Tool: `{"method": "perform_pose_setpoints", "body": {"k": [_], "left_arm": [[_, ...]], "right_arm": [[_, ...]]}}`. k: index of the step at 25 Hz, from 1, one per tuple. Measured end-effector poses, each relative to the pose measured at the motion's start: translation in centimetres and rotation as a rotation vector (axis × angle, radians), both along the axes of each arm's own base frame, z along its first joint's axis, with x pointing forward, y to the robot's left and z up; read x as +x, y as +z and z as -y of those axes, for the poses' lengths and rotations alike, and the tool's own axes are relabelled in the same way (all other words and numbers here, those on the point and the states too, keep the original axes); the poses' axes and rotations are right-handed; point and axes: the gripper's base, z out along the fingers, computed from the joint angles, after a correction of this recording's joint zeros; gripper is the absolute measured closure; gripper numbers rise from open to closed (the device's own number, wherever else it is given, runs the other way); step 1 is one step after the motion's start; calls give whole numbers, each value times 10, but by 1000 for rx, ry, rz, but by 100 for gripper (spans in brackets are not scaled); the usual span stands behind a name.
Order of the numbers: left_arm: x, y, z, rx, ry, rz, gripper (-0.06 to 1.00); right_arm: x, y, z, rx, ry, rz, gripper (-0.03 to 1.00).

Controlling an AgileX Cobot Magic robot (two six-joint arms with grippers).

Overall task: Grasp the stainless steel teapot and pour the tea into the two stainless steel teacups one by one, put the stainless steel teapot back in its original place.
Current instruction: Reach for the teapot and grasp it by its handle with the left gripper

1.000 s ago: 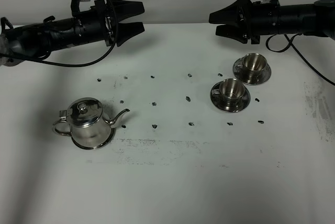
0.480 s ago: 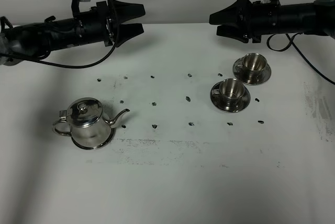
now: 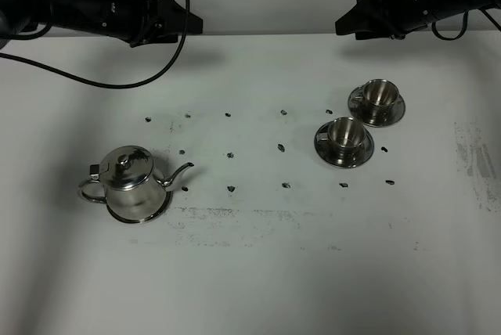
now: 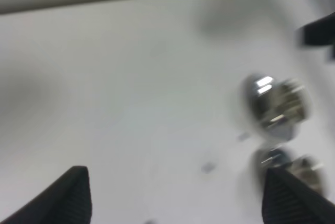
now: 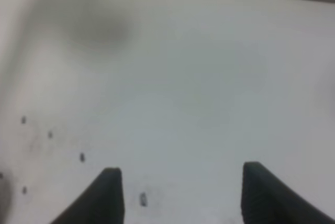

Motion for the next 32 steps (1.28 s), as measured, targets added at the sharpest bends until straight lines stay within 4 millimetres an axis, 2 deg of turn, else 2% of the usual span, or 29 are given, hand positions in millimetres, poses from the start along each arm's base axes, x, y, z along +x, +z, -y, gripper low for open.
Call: {"method": "perform_pose_setpoints", "body": {"k": [2, 5, 7, 9, 10, 13, 17, 20, 24, 28, 32], "left_arm": [[0, 2, -6, 101, -7, -18, 29], [-4, 16, -13, 228, -31, -36, 29], [-7, 34, -14, 259, -24, -14, 29], [-12, 53, -15, 281, -24, 17, 29], [-16, 65, -13, 299, -31, 41, 29], [-30, 87, 1, 360, -69, 85, 29], [-54, 103, 26, 452, -108, 155, 29], [-74, 109, 39, 522, -125, 198, 29], [-99, 130, 48, 572, -129, 286, 29], [-121, 155, 63, 579, -152, 378, 29], [-132, 159, 73, 604, -181, 421, 31]], "right_arm": [[-1, 5, 2, -39, -3, -23, 46], [-7, 17, 4, -127, 9, -39, 47], [-13, 33, 2, -180, 18, -16, 49], [-23, 59, -1, -219, 25, 24, 51], [-28, 71, -2, -232, 25, 41, 52], [-48, 106, -3, -251, 23, 76, 53], [-75, 127, 1, -279, 30, 70, 53], [-99, 138, 5, -320, 30, 64, 53], [-137, 160, 10, -352, -10, 133, 53], [-183, 192, 15, -358, -68, 246, 53], [-232, 213, 19, -368, -107, 333, 53]]}}
